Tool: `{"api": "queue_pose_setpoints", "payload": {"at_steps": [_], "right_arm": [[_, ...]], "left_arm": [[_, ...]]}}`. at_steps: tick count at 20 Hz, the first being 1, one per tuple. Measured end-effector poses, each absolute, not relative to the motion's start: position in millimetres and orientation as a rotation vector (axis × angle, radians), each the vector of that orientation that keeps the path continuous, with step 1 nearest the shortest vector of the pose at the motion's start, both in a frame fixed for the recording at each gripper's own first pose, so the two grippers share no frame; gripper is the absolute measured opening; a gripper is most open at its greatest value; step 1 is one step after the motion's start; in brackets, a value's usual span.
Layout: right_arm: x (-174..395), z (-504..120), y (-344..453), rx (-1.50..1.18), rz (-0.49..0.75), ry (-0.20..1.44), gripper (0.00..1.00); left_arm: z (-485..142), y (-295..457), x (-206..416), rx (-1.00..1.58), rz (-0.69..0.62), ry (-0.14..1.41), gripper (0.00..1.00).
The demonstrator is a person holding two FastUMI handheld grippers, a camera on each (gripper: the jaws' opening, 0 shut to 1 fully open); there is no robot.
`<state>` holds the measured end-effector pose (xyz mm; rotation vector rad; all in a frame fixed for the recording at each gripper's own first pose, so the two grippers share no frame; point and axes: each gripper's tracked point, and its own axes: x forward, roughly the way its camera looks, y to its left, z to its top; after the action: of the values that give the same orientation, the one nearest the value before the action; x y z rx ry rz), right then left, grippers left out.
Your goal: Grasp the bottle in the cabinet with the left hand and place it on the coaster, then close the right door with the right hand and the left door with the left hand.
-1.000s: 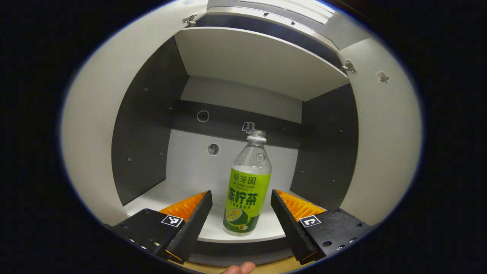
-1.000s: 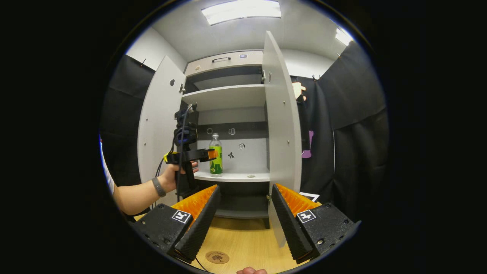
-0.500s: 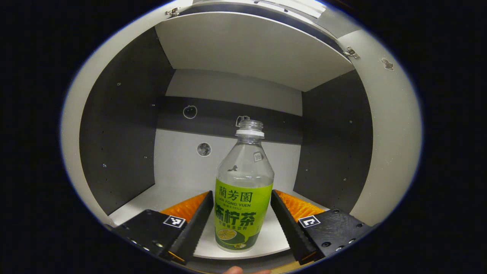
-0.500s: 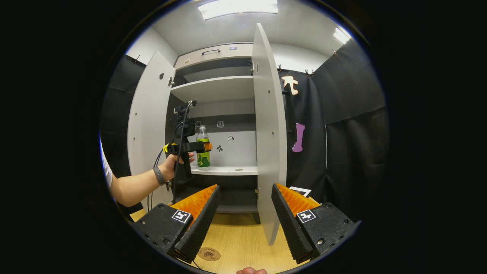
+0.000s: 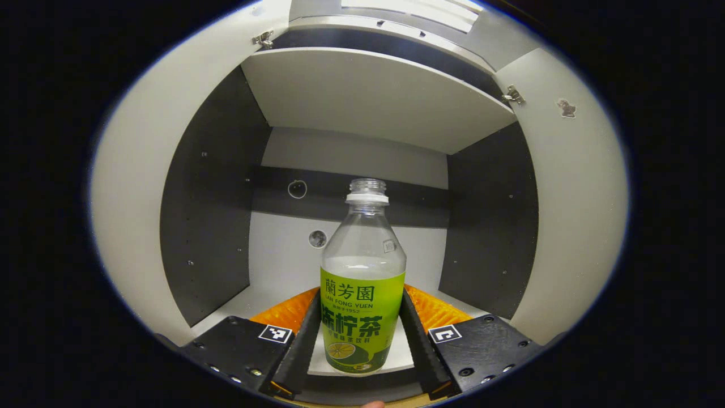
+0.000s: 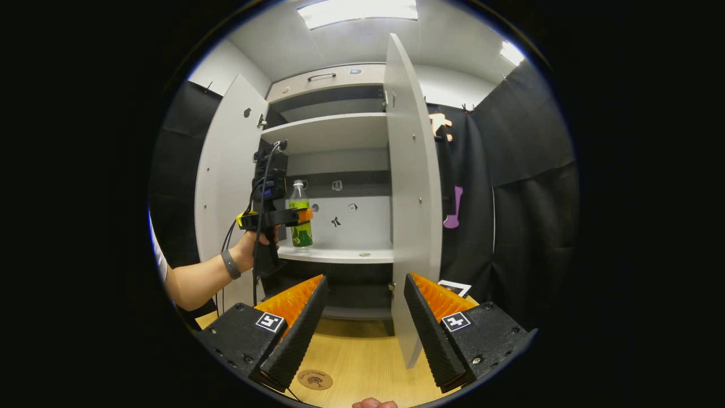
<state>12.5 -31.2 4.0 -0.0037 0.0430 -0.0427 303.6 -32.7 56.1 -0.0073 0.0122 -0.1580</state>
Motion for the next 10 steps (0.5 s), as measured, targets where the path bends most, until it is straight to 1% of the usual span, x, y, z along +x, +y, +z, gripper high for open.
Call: {"api": "queue_pose_setpoints", "payload": {"at_steps": [3,6,10], "right_arm": [[15,0,-21,0.023,-0.010,0.069,0.83],[13,4,-16,0.013,0.000,0.059,0.83],[8,15,-10,-0.012,0.018,0.037,0.83]], "left_arm": [[65,-41,268,0.006,-0.207,-0.009,0.72],[62,-48,233,-0.002,-0.245,-0.005,0.72],[29,-56,185,-0.007,-0.265,0.017,0.72]]}}
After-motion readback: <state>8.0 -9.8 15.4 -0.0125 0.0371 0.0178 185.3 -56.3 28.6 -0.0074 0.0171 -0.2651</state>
